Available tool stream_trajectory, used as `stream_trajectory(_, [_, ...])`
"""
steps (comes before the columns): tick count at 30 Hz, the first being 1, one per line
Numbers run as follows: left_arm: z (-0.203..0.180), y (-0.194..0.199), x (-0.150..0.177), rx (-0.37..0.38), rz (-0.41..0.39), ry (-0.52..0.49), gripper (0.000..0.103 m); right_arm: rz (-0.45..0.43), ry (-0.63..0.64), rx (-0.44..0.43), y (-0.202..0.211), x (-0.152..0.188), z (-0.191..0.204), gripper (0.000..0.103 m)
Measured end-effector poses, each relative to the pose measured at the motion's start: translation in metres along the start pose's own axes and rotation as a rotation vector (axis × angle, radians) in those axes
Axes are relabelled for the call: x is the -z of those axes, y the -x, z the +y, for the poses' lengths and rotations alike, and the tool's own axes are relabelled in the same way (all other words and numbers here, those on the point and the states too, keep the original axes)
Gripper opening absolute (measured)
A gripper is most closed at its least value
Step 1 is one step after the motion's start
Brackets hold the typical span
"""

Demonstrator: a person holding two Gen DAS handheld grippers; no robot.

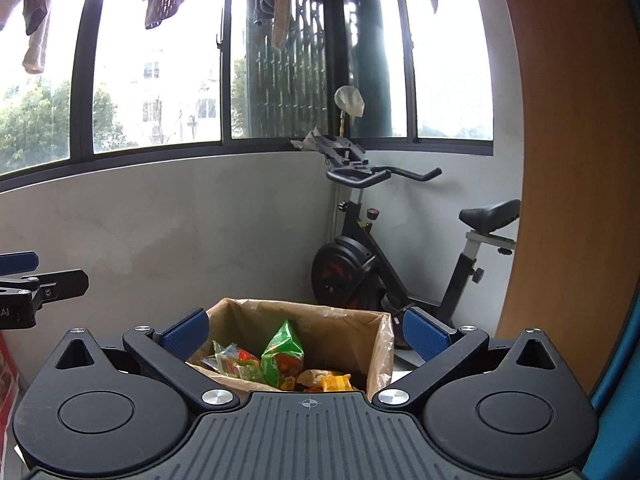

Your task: Organize snacks

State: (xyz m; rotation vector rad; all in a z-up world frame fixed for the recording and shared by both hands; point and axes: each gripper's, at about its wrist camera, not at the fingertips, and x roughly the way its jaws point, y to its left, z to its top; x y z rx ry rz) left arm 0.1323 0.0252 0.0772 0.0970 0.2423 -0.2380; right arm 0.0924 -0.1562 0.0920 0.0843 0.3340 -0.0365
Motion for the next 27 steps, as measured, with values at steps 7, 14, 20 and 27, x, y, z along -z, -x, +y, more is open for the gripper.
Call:
stream_trajectory(7, [-0.0013,-0.0008,0.0022,-0.006,-0.008,0.000,0.099,0.009,-0.008,0.008,-0.0010,0.0019,0.0010,0.103])
stream_trajectory(14, [-0.0008,-0.0018,0.0037,-0.005,-0.004,0.011,0.099,0.013,-0.019,0.019,-0.0022,0.0022,-0.0023,0.103])
stream_trajectory(20, [-0.0017,-0.0021,0.0046,-0.008,0.002,0.011,0.099,0.016,-0.018,0.024,-0.0028,0.0036,-0.0020,0.103])
stream_trajectory(27, [0.0012,-0.0018,0.0035,-0.036,0.003,0.038,0.099,0.016,-0.018,0.025,-0.0029,0.0036,-0.0017,0.103])
